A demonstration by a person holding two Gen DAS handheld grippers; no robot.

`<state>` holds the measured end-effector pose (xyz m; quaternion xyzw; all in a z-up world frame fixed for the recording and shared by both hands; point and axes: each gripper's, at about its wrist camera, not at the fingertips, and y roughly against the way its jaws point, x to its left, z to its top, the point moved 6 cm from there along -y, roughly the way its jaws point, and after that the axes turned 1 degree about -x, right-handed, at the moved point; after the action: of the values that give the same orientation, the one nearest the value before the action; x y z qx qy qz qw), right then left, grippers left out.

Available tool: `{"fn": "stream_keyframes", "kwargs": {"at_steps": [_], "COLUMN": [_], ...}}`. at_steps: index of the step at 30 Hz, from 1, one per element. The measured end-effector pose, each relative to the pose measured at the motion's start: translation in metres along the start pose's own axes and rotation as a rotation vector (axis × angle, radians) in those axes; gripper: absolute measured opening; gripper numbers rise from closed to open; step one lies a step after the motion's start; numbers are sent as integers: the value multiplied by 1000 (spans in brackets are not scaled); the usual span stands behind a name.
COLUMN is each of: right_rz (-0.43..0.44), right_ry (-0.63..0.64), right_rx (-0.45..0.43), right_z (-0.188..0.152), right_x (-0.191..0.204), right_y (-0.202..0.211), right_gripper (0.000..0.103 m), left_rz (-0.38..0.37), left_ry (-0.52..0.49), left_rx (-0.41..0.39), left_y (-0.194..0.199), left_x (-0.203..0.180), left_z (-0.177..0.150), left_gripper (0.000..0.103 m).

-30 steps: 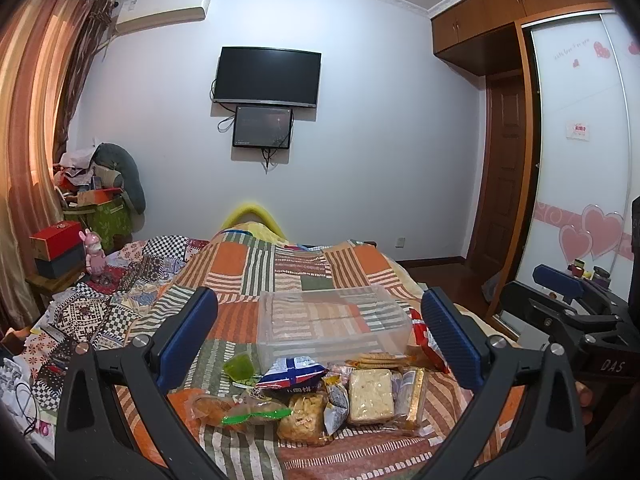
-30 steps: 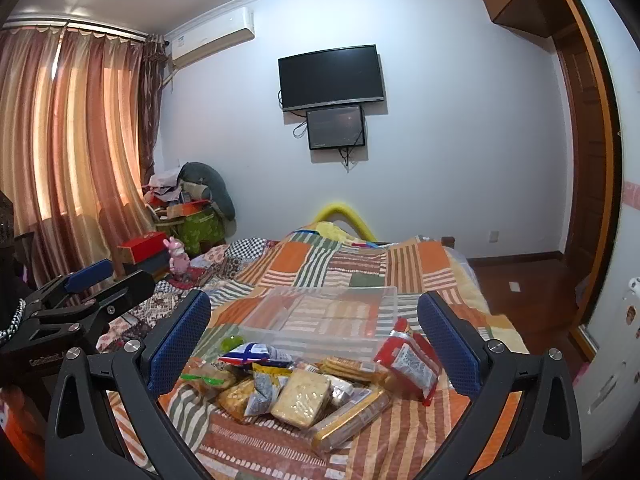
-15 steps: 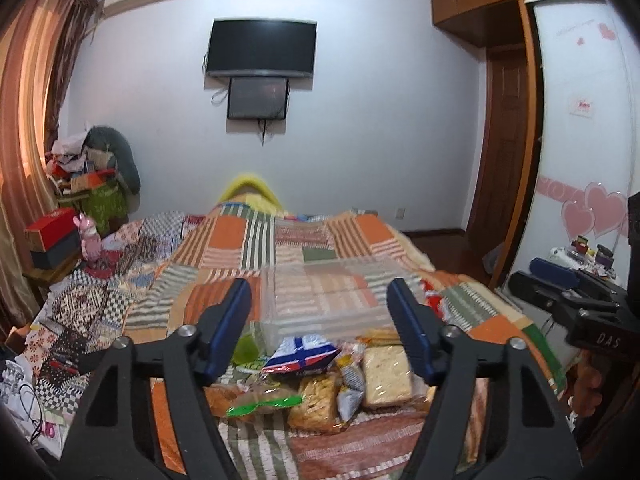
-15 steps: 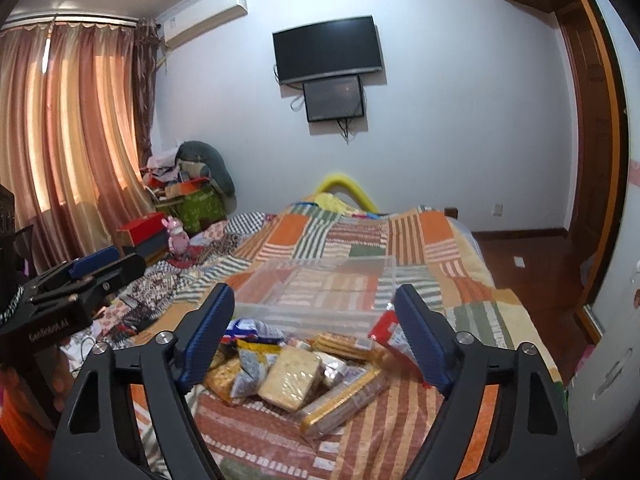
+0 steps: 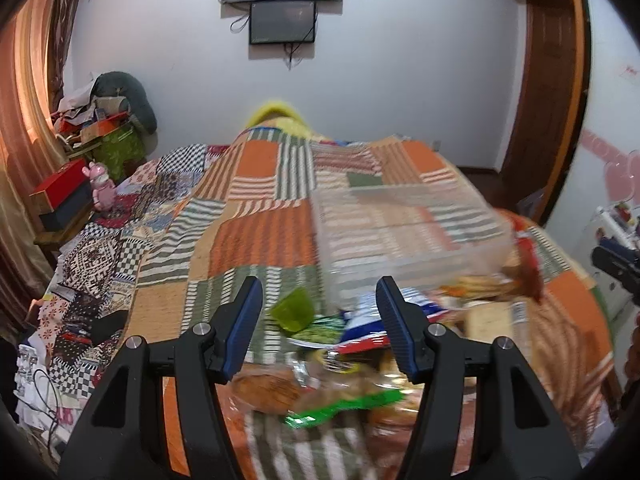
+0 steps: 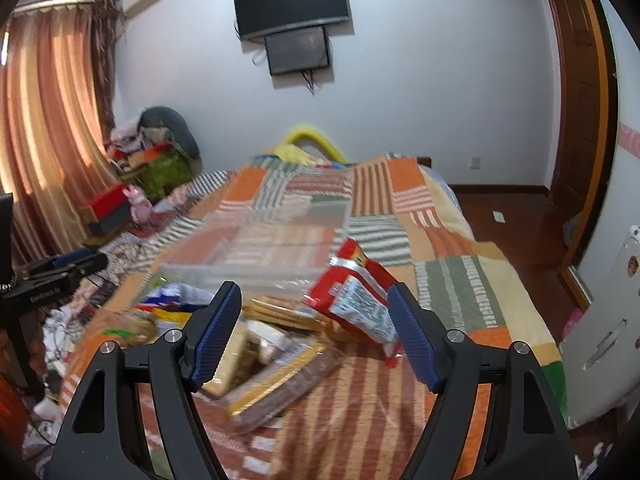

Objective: Organize snacks
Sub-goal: 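Grasp the red chip bag with the right tool while the left grasps a clear orange-snack bag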

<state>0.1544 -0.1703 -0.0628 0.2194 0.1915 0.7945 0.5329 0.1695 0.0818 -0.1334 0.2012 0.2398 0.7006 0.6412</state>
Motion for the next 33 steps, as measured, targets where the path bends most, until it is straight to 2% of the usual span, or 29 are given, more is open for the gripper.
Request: {"fn": "stream_keyframes", "kwargs": {"at_steps": [11, 14, 18, 23, 26, 28, 29, 31, 33], "right_rz": [-58, -79, -95, -119, -100, -81, -90, -99, -97], "right_ry": [-7, -12, 3, 10, -1, -12, -10, -4, -11], "right_rx": [122, 140, 157, 179, 204, 207, 208, 203, 203], "right_z": [-19, -22, -24, -27, -31, -33, -33, -33, -33], "right_x": [-20, -25, -28, -36, -37, -36, -37, -38, -41], "right_y": [-51, -61, -73, -86, -89, -90, -90, -88, -86], "right_gripper": [88, 97, 98, 97, 92, 81, 79, 68, 64], "left_rz": [-30, -38, -48, -95, -97, -93, -94, -94, -89], "left_ry": [52, 64, 68, 111, 95, 80, 78, 72, 60], "left_rx": [184, 233, 289, 339, 360, 383, 390, 395, 394], "left_y": [-81, -100, -120, -135, -142, -147, -148, -150, -150], "left_x": [29, 31, 31, 39, 39, 39, 39, 39, 38], "left_z": [-21, -27, -34, -35, -36, -37, -38, -37, -37], "left_gripper": [59, 59, 59, 59, 59, 59, 59, 59, 58]}}
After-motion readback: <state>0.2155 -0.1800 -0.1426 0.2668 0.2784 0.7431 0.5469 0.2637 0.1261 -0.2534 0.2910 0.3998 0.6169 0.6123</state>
